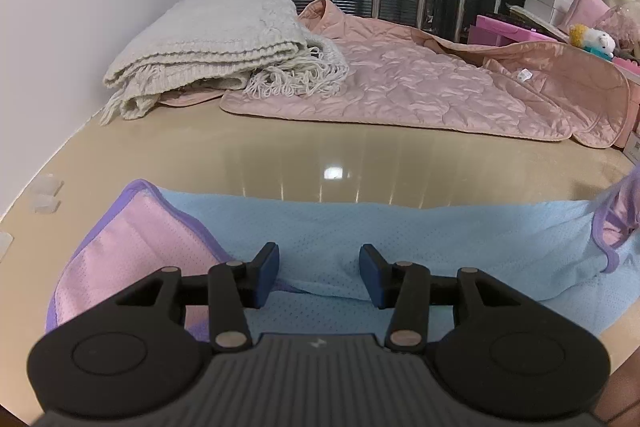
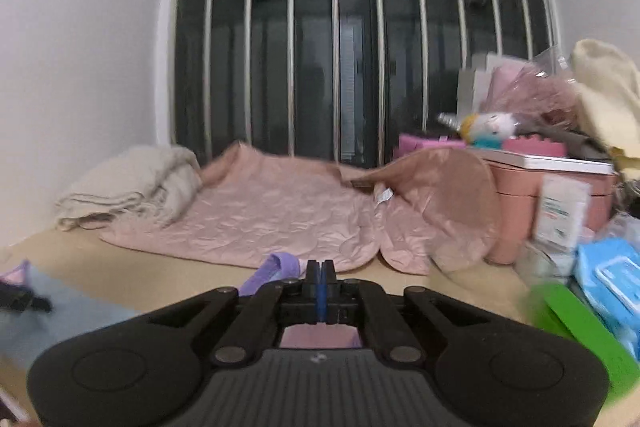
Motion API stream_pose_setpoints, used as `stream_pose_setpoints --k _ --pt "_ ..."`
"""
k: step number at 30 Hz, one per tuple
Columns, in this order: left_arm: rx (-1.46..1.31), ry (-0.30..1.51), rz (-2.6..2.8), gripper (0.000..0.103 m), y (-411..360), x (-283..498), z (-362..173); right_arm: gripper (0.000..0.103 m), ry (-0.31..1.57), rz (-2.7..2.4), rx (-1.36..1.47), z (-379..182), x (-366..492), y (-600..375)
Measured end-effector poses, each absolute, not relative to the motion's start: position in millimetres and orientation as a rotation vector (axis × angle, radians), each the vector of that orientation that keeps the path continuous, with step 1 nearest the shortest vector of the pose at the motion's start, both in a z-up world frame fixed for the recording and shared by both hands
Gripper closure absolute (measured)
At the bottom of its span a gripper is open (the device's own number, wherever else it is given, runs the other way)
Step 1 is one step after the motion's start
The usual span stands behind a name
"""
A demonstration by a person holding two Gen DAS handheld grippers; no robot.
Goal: Fold clothes
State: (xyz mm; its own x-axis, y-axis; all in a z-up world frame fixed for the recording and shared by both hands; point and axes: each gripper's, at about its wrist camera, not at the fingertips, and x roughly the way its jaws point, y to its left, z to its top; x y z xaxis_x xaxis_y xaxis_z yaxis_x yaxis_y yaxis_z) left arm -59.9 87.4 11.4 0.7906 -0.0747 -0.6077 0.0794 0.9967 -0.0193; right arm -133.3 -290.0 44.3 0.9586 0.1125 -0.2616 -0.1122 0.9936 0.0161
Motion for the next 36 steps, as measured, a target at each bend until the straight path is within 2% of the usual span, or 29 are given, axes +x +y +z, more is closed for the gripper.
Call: stream_pose_setpoints --k 4,8,10,11,12,14,16,17,18,23,26,29,30,32,33,34,35,36 --pt "0.014 0.666 -0.082 0.054 88 -58 13 0.103 0.354 0.141 -0.05 8 -156 -293" --pt "0.028 0.691 -0.067 0.051 87 -57 17 0.1 0.344 0.187 0.012 20 -167 -301" --pt "0.045 0.677 -0.077 0.051 80 -60 22 0.082 0.296 0.229 0.03 39 -163 -301" --pt "0.048 0.668 -0.086 0.051 76 -61 24 0.066 0.278 0.25 0.042 48 -158 -300" --pt "0.047 0.658 -0.096 0.051 71 -61 26 0.06 0.272 0.273 0.052 54 -150 -298" --pt "0.055 0.646 -0.113 0.05 61 -61 28 0.06 0.294 0.255 0.055 57 -126 -293" --pt "0.096 0.662 -0.117 0.05 50 -58 23 0.066 0.379 0.272 0.018 47 -99 -285" --pt "0.114 0.668 -0.108 0.05 48 -57 20 0.088 0.43 0.287 0.0 40 -91 -281" --pt "0.11 0.669 -0.096 0.05 49 -57 17 0.1 0.474 0.28 -0.006 32 -86 -281" --pt "0.035 0.679 -0.067 0.047 61 -58 12 0.101 0.556 0.133 -0.021 10 -114 -292" --pt "0.04 0.677 -0.062 0.046 61 -59 12 0.093 0.519 0.157 0.021 23 -128 -292" --pt "0.037 0.675 -0.054 0.043 61 -57 12 0.062 0.453 0.197 0.036 39 -125 -285" --pt "0.037 0.672 -0.052 0.042 61 -57 12 0.06 0.463 0.193 0.017 38 -114 -280" --pt "0.036 0.668 -0.047 0.04 62 -58 11 0.062 0.531 0.171 -0.038 26 -90 -267" --pt "0.035 0.666 -0.046 0.039 63 -59 10 0.081 0.565 0.169 -0.067 20 -83 -263" --pt "0.035 0.665 -0.046 0.036 63 -59 10 0.096 0.56 0.168 -0.084 15 -84 -261" --pt "0.031 0.663 -0.044 0.035 64 -59 10 0.103 0.554 0.167 -0.1 10 -86 -259" --pt "0.029 0.663 -0.044 0.034 64 -60 10 0.103 0.532 0.156 -0.109 7 -91 -262"
